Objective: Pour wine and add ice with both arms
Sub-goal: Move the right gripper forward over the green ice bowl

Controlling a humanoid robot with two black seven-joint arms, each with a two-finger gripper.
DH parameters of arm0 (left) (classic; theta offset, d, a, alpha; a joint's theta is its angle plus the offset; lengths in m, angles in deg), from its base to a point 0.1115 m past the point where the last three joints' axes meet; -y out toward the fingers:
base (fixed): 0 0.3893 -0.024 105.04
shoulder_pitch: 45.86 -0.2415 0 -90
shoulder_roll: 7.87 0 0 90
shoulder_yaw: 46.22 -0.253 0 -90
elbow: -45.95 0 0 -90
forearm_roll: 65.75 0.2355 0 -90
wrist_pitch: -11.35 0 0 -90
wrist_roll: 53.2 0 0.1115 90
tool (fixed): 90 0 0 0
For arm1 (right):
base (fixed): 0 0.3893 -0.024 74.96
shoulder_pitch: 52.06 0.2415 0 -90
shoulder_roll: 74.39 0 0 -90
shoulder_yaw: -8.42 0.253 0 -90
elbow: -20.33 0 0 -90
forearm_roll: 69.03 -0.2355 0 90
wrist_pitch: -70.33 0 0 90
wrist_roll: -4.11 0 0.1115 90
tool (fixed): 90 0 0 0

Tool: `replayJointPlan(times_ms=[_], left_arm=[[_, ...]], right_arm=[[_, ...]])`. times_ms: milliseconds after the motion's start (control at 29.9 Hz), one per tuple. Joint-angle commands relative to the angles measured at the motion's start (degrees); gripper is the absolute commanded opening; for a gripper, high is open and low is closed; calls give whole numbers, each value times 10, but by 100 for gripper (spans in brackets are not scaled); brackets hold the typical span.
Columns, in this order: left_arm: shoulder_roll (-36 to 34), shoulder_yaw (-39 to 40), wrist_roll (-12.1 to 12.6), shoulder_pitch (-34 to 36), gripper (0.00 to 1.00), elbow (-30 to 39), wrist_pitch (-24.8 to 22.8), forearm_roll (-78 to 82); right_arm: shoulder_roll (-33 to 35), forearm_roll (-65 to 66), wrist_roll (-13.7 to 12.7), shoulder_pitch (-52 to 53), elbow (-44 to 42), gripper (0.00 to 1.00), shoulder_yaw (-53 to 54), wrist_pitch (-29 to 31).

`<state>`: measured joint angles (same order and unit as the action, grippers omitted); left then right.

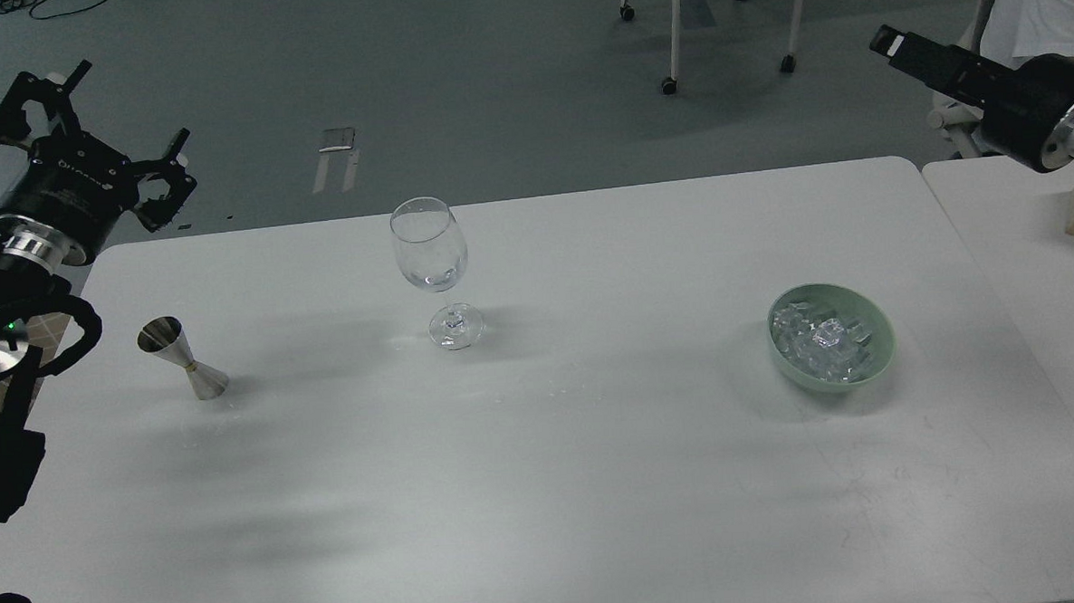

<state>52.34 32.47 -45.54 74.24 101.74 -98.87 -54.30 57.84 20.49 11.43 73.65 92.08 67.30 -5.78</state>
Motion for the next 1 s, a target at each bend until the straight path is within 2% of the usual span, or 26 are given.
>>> replayJointPlan(times_ms=[0,134,267,468,969], left_arm=[[-3,-1,1,0,98,13,8,1],[-4,-1,1,-2,98,28,12,1],[0,0,0,-4,98,29,12,1],[2,-1,-4,-6,98,31,16,1],[3,-1,-6,-19,98,32,18,1]], right_arm=[[40,6,17,3,25,100,-32,5],[44,44,23,50,27,97,-106,6],[44,123,21,53,28,88,-162,5],[49,194,20,45,32,87,-231,3],[54,214,16,-35,79,86,-250,3]])
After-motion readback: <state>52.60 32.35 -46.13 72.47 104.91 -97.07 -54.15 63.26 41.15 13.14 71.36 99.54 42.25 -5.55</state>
